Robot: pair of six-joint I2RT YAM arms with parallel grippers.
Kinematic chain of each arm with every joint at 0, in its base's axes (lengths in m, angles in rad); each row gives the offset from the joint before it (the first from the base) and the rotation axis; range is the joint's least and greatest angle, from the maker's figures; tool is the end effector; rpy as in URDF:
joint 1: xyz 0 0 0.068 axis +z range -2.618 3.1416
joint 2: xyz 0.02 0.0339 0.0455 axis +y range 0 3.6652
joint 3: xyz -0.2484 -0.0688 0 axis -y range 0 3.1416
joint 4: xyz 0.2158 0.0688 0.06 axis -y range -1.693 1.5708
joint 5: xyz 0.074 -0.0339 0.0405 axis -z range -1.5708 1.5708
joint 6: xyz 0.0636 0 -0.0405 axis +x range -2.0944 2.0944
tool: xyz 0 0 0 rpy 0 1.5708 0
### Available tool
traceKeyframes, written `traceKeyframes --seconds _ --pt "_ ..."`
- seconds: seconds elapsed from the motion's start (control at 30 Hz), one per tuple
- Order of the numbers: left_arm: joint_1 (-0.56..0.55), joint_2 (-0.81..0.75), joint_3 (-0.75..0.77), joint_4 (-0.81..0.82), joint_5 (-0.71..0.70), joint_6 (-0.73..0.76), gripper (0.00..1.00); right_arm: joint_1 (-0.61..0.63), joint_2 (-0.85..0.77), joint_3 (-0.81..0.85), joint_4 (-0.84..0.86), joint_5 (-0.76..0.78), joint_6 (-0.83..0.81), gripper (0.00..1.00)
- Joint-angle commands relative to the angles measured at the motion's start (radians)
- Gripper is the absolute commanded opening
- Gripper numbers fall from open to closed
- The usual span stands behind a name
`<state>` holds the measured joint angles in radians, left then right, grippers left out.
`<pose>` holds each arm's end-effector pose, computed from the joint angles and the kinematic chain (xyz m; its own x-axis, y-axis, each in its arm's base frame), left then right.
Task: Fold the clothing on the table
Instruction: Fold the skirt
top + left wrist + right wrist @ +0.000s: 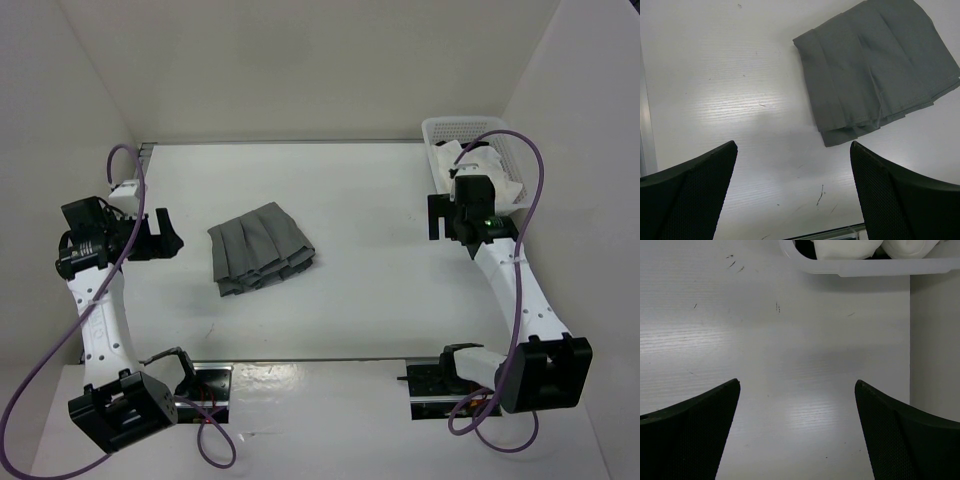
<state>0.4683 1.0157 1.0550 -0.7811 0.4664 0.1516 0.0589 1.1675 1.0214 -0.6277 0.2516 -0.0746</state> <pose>0.1903 0.0642 0.3047 -0.6122 -0.1585 -0.7747 -0.0151 0.9819 -0.1890 0.2423 -0.0016 0.2752 -0.7047 -0.1139 -0.7003 0.0684 0.9715 -0.2268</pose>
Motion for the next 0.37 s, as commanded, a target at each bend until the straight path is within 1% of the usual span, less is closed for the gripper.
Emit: traceKeyframes --seconds 0.0,0.2,0.33 --pt "0.006 -0.002 0.007 0.02 0.028 0.002 0.99 0.009 -0.003 0.0 0.049 0.017 0.013 1.0" --pt "0.006 -0.002 0.007 0.02 0.037 0.011 0.99 0.009 0.006 0.0 0.049 0.037 0.022 1.0" --pt "0.006 -0.002 0.007 0.02 0.037 0.011 0.99 0.009 -0.02 0.0 0.049 0.037 0.022 1.0"
